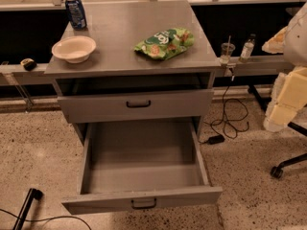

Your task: Close middle drawer

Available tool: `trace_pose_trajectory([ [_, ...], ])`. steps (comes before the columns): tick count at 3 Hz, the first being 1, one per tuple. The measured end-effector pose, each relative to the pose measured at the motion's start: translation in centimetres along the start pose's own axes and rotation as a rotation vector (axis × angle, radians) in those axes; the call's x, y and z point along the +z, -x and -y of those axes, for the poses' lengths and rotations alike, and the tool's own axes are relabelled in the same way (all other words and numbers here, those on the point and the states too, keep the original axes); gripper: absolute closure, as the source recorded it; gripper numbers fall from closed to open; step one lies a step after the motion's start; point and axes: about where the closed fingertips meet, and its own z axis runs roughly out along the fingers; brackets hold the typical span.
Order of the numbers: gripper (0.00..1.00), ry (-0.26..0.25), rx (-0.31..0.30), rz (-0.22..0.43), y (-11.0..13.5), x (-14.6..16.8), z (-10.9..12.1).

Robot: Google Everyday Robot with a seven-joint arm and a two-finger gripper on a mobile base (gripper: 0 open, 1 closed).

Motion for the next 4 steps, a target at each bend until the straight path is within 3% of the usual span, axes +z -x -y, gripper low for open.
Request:
trace_pose_trajectory([
  [1, 0.0, 0.0, 0.0, 0.0, 0.0, 0.0, 0.0],
  [2, 0.0, 0.015, 0.026, 0.038, 0.7, 2.3, 0.0],
  [3, 0.0, 0.084, 0.044, 0.1, 2.6, 9.1, -1.4],
  [4, 0.0, 0.172, 0.043, 0.172, 3.5, 16.9, -4.9],
])
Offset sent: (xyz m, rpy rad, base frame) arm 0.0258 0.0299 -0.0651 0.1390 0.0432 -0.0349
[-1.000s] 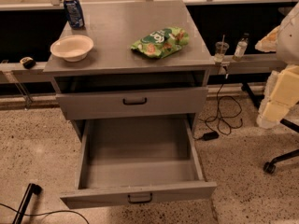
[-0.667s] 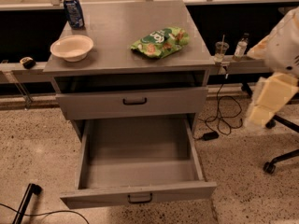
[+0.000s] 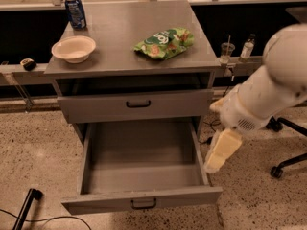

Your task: Close middle drawer

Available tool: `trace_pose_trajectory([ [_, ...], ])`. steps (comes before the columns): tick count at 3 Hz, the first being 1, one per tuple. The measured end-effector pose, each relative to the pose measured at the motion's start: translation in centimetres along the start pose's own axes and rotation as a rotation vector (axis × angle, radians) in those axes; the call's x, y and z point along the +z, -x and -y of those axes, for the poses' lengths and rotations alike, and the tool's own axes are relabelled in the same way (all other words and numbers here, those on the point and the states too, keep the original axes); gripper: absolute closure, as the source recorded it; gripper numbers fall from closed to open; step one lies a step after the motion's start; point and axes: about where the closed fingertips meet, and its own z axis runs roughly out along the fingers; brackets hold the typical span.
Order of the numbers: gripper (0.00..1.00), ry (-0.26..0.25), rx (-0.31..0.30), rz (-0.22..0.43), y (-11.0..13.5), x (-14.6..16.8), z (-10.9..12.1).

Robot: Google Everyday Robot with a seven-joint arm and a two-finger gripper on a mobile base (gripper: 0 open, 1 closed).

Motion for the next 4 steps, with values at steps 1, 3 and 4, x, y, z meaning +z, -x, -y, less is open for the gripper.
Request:
trace_pose_trajectory([
  [1, 0.0, 0.082, -0.049, 0.068, -0.9, 3.9, -1.1],
  [3, 0.0, 0.172, -0.127, 0.144, 3.9, 13.0, -3.7],
  [4, 0.0, 0.172, -0.127, 0.144, 3.9, 13.1, -3.7],
])
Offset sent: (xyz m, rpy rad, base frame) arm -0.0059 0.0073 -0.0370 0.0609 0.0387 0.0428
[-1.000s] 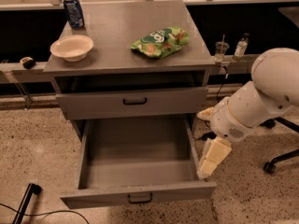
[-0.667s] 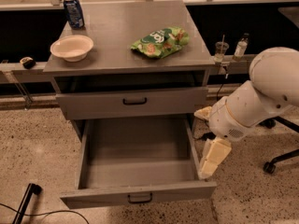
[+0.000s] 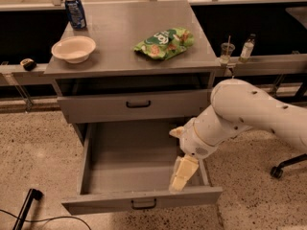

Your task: Close middle drawer

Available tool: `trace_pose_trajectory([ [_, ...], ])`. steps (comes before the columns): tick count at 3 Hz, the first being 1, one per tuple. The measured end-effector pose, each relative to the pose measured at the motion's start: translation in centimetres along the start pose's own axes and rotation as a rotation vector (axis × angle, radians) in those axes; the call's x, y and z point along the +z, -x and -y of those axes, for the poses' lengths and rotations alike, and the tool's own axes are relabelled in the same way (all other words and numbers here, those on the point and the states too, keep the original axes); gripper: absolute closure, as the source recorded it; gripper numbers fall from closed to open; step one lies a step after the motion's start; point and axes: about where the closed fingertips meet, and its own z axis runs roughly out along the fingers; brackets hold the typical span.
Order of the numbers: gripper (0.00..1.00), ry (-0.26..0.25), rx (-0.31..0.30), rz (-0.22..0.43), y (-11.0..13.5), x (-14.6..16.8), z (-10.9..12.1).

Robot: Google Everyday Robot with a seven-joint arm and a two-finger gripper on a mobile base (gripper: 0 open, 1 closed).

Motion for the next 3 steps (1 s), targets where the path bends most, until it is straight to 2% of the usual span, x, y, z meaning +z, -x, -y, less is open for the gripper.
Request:
trace_pose_trajectory([
  [1, 0.0, -0.067, -0.042, 0.027, -0.6, 2.0, 0.8],
  [2, 0.0, -0.152, -0.131, 0.108, -2.3, 5.0, 1.9],
  [3, 0.0, -0.173, -0.194, 0.105, -2.3, 4.9, 2.4],
])
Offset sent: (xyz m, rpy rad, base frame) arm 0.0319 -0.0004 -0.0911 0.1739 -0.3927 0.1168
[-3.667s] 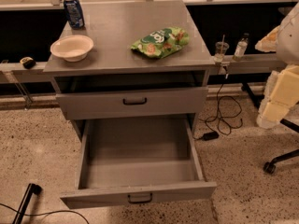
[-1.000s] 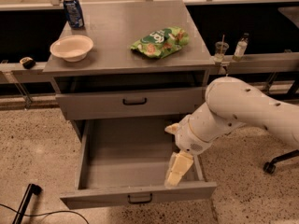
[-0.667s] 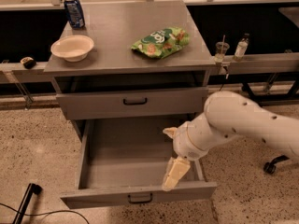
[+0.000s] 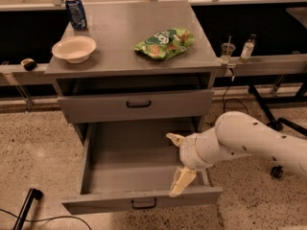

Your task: Close middle drawer

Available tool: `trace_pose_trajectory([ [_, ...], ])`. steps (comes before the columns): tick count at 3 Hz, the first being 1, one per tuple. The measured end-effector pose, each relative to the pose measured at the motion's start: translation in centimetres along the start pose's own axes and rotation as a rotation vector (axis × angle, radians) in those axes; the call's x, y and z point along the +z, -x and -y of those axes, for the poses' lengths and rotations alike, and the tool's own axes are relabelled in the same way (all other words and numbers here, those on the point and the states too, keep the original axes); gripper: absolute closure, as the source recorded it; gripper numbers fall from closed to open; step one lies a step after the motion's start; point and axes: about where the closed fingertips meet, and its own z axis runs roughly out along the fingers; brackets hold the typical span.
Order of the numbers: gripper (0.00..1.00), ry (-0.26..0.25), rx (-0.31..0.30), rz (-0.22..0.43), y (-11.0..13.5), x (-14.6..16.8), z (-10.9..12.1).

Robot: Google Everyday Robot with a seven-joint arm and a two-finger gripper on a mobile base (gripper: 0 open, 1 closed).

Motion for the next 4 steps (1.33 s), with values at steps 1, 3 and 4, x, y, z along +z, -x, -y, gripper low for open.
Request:
trace_pose_trajectory([
  [1, 0.02, 0.025, -0.006, 0.006, -1.0, 0.9, -0.4],
  [3, 0.5, 0.241, 0.06, -0.017, -10.1, 6.7, -6.5],
  [4, 0.73, 0.289, 0.073, -0.04, -13.2, 8.5, -9.1],
])
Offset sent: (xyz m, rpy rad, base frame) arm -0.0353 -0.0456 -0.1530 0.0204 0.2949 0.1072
